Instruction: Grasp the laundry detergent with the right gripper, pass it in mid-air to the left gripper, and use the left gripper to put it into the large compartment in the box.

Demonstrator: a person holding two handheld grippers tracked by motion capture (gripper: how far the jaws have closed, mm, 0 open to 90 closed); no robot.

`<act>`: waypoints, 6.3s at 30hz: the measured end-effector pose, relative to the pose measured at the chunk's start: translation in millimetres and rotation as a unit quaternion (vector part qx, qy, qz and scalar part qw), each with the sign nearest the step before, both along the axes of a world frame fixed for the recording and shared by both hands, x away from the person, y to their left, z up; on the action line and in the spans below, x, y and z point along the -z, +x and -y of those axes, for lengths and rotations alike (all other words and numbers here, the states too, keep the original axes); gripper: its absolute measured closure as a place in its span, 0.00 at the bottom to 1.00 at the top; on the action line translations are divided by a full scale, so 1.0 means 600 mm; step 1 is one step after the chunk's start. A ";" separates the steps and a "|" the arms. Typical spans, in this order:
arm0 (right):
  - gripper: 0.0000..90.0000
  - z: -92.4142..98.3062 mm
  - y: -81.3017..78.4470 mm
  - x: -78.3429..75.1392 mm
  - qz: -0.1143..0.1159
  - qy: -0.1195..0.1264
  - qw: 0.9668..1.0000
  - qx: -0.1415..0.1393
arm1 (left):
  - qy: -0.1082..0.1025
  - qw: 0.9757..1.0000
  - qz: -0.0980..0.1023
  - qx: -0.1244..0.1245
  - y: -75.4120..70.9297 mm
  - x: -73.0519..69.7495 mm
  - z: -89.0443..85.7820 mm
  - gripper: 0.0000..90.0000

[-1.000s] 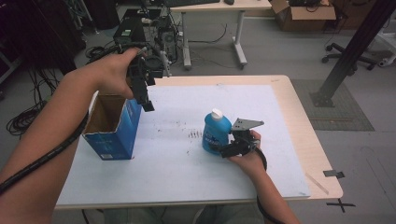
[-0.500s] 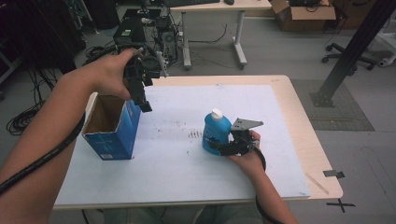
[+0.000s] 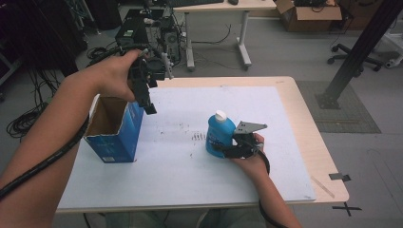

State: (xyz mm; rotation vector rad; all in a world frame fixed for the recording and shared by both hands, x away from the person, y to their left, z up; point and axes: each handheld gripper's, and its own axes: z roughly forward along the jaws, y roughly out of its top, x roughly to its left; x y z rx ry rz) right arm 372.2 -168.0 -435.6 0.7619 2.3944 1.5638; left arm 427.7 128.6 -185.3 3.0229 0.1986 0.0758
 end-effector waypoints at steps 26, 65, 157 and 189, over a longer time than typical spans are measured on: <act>0.49 0.002 -0.002 -0.020 0.017 0.001 1.000 -0.018 | 0.005 1.000 0.000 0.000 0.000 -0.003 0.007 0.00; 0.49 0.008 0.003 -0.176 0.033 -0.014 0.989 -0.145 | 0.008 1.000 -0.003 0.020 -0.009 -0.018 0.035 0.00; 0.49 -0.152 0.012 -0.164 0.026 -0.020 0.971 -0.238 | 0.025 0.995 -0.013 0.095 -0.073 -0.004 0.135 0.00; 0.49 -0.157 0.008 -0.170 0.034 -0.020 0.970 -0.238 | 0.047 0.995 0.002 0.086 -0.082 0.006 0.141 0.03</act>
